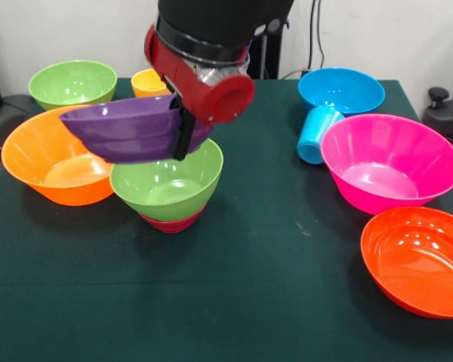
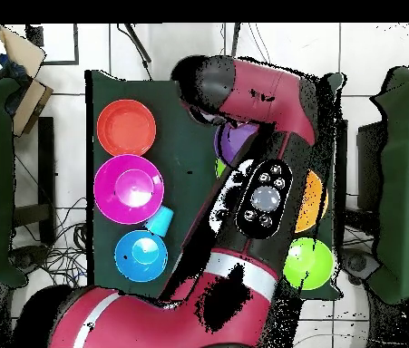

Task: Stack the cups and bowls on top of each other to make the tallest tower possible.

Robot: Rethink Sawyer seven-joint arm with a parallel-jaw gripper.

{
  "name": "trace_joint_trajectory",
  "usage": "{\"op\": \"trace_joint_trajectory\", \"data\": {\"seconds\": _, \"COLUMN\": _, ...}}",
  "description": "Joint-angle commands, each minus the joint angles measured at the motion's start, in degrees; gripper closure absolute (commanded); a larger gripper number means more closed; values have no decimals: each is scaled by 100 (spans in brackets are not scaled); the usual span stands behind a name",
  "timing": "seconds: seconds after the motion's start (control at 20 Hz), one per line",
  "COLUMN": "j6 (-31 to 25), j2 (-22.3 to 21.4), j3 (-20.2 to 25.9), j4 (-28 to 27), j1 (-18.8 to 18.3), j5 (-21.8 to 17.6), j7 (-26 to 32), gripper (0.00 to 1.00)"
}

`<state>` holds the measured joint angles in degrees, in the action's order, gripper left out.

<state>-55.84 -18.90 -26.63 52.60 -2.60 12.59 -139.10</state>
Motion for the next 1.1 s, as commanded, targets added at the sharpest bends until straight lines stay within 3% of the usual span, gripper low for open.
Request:
{"op": "trace_joint_trajectory", "data": {"seconds": 0.05, "j6": -109, "j2": 67, "j3": 949, "j4": 346, "j1": -4, "j5": -186, "j7": 606, "gripper": 100}}
{"op": "trace_joint_trajectory", "data": {"seconds": 0.3, "j6": -453, "j2": -345, "j3": 1104, "j4": 775, "j1": -73, "j5": -174, "j7": 958, "gripper": 100}}
{"op": "trace_joint_trajectory", "data": {"seconds": 0.6, "j6": -1257, "j2": -519, "j3": 976, "j4": 841, "j1": 30, "j5": -260, "j7": 693, "gripper": 100}}
{"op": "trace_joint_trajectory", "data": {"seconds": 1.1, "j6": -697, "j2": 232, "j3": 988, "j4": 486, "j1": 80, "j5": -324, "j7": 114, "gripper": 100}}
